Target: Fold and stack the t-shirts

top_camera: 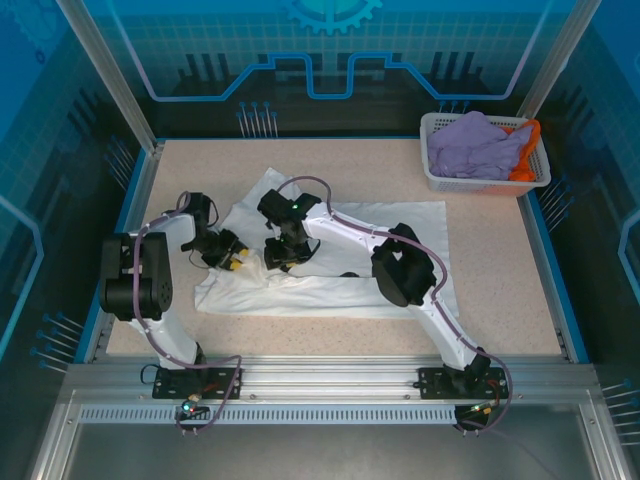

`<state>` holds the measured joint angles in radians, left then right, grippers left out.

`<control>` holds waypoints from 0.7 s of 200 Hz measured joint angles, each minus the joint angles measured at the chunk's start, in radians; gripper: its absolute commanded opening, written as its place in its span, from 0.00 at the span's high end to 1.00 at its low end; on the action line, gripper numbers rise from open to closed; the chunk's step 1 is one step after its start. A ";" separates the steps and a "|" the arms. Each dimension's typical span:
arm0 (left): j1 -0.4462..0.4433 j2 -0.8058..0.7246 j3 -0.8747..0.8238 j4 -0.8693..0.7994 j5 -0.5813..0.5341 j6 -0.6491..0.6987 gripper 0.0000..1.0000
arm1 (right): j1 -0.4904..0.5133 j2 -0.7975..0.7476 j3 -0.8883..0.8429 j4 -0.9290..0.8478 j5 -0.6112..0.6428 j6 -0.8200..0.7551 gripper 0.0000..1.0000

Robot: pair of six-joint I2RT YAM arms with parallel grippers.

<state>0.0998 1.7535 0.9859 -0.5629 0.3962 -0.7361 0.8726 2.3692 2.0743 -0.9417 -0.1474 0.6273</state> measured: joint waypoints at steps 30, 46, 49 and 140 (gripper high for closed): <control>-0.004 0.013 0.009 -0.008 -0.008 0.010 0.81 | 0.018 0.005 0.039 -0.037 0.003 -0.032 0.54; -0.008 0.016 0.013 -0.008 -0.011 0.011 0.84 | 0.036 0.023 0.103 -0.066 0.012 -0.050 0.54; -0.008 0.016 0.014 -0.008 -0.013 0.011 0.85 | 0.039 0.027 0.116 -0.071 0.015 -0.052 0.54; -0.011 0.016 0.021 -0.009 -0.026 0.011 0.95 | 0.088 0.164 0.263 -0.195 0.070 -0.093 0.62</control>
<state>0.0883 1.7695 1.0069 -0.5720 0.3698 -0.7250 0.9604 2.5328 2.3375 -1.1362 -0.0772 0.5346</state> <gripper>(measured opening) 0.061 0.412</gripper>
